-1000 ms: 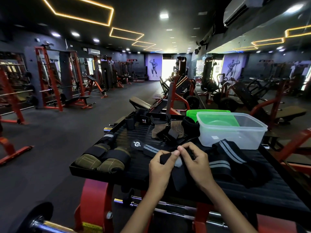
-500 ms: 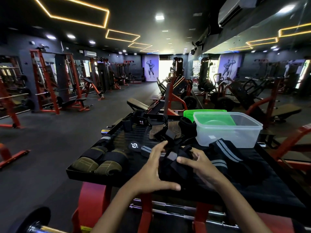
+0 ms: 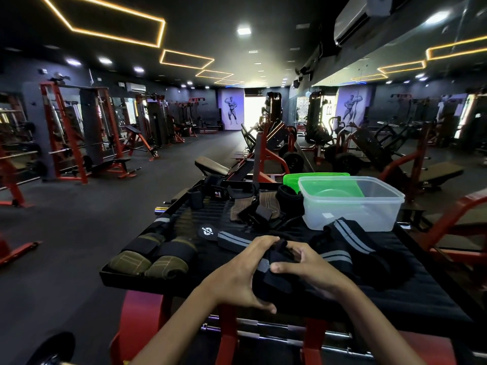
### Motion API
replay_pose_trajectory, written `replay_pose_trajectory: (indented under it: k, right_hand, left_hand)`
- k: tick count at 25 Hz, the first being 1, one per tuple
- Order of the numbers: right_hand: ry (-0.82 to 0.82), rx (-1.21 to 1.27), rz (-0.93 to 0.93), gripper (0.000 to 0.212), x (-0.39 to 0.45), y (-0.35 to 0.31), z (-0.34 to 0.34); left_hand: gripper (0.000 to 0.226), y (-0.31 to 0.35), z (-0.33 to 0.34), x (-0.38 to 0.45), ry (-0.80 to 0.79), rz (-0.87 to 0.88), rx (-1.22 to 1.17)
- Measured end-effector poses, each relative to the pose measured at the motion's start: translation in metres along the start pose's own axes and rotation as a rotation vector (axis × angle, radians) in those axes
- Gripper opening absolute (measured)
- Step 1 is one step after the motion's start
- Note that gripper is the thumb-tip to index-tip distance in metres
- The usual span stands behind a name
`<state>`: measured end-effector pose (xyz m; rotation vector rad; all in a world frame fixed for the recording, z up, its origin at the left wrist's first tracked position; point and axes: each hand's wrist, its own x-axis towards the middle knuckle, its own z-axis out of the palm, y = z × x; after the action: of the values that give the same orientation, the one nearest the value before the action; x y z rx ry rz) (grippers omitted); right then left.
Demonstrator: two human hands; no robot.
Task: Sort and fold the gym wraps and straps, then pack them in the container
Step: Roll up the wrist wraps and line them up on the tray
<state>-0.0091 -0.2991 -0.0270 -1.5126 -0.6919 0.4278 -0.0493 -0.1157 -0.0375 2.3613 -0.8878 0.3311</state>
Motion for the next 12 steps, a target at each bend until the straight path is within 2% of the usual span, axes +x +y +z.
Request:
replay_pose_trajectory:
  k: [3, 8, 11, 12]
  right_hand:
    - [0.048, 0.011, 0.019, 0.035, 0.000, -0.001, 0.001]
    - [0.360, -0.020, 0.037, 0.028, 0.004, 0.004, 0.006]
    - [0.497, -0.101, -0.112, 0.021, 0.002, 0.000, 0.002]
    - [0.519, -0.179, -0.183, 0.025, 0.002, -0.004, 0.000]
  left_hand:
    - [0.092, -0.002, 0.009, 0.001, 0.088, -0.001, -0.040]
    - [0.085, -0.016, 0.022, 0.002, 0.260, -0.141, -0.029]
    - [0.085, -0.019, 0.027, 0.003, 0.318, -0.192, -0.052]
    - [0.086, -0.020, 0.028, 0.004, 0.321, -0.196, -0.056]
